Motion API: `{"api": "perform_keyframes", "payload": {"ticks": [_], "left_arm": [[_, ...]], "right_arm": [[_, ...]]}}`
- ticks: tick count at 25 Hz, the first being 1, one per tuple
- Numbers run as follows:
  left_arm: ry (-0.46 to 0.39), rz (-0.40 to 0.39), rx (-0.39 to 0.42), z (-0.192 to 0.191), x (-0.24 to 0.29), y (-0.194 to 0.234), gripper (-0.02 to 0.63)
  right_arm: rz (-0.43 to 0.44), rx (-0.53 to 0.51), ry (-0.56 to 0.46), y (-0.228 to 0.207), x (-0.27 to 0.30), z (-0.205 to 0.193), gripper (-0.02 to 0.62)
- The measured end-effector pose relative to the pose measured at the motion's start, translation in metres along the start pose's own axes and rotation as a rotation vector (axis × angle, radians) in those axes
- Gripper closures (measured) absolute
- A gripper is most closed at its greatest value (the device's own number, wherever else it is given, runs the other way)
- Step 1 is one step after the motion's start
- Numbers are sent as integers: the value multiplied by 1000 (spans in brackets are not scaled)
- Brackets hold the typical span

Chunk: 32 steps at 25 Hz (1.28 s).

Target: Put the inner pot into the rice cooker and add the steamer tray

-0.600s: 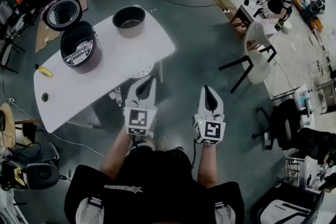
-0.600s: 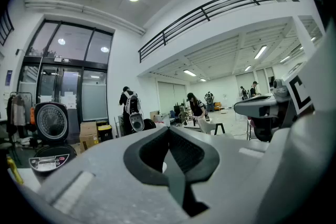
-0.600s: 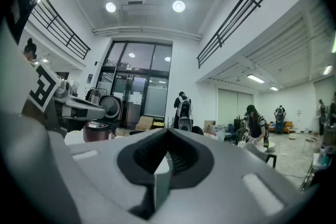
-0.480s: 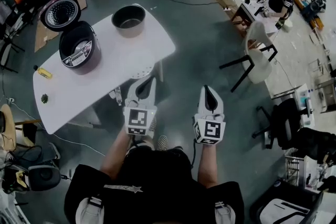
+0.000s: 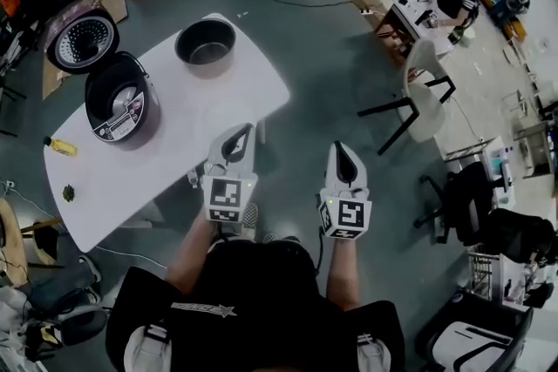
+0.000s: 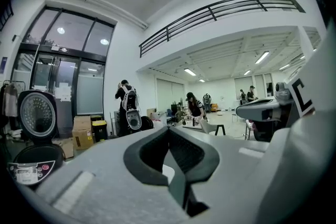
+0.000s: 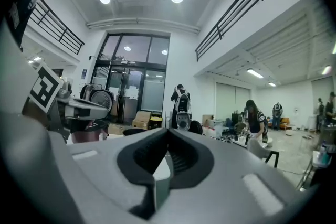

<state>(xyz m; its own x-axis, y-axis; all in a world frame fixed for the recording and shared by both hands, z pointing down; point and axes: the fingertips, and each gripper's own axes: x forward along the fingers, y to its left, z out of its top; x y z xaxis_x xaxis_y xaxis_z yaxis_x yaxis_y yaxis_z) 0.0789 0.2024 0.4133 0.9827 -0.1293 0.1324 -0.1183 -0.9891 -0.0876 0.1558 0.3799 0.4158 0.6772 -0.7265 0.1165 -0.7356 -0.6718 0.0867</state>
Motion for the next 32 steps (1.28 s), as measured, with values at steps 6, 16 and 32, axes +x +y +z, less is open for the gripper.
{"api": "perform_keyframes", "payload": {"ticks": [6, 16, 32], "left_arm": [[-15, -8, -3, 0, 33, 38, 595], [19, 138, -21, -5, 59, 126, 595], [178, 559, -92, -34, 138, 230, 595]], "right_arm": [[-1, -18, 8, 12, 46, 8, 591], [134, -25, 10, 46, 147, 22, 591], [576, 4, 48, 78, 365, 15, 591]]}}
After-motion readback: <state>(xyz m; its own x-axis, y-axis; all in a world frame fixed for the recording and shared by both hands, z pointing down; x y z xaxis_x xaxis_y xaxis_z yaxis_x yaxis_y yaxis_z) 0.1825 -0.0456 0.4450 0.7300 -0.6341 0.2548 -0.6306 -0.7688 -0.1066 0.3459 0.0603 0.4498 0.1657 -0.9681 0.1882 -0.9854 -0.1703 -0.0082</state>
